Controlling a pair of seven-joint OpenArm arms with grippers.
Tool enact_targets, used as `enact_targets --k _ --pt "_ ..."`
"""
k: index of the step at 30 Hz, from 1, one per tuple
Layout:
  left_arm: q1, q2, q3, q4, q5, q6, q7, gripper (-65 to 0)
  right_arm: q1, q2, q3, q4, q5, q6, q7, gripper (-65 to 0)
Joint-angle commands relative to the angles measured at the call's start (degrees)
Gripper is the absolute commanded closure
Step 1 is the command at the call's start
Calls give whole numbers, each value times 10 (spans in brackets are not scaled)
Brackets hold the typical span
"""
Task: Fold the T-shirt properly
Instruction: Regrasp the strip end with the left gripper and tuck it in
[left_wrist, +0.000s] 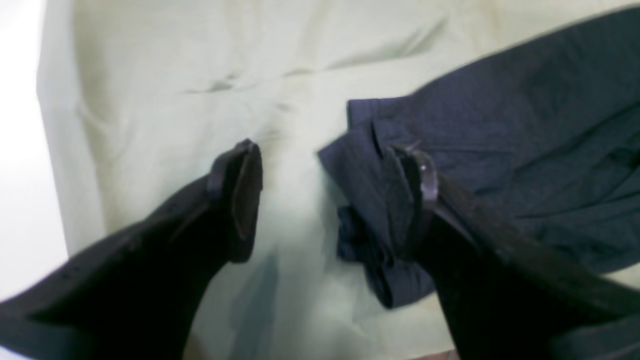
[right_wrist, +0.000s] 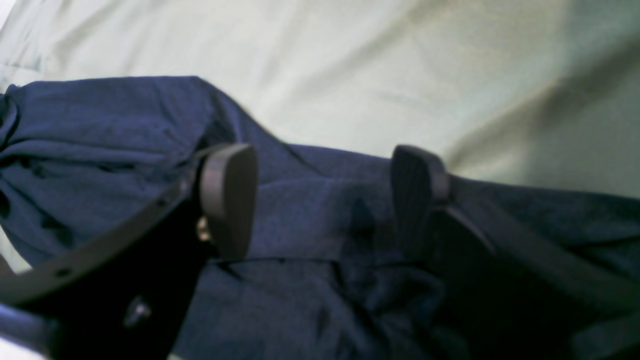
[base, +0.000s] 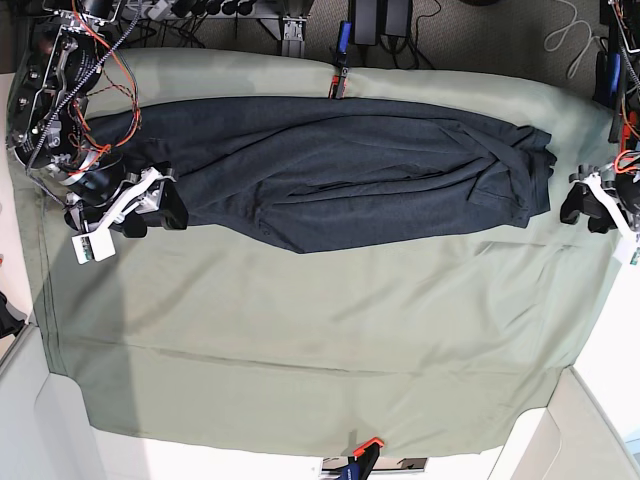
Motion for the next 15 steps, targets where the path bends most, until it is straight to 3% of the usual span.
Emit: enact_targets --k 1,6,15 --pt "1 -12 -7 2 -13 -1 -1 -406 8 3 0 9 11 1 18 -414" --pt "29 2 -7 -27 -40 -5 3 -406 8 3 0 9 11 1 22 -414" --pt "27 61 -7 -135 -102 -30 -2 -406 8 3 0 9 11 1 15 -414"
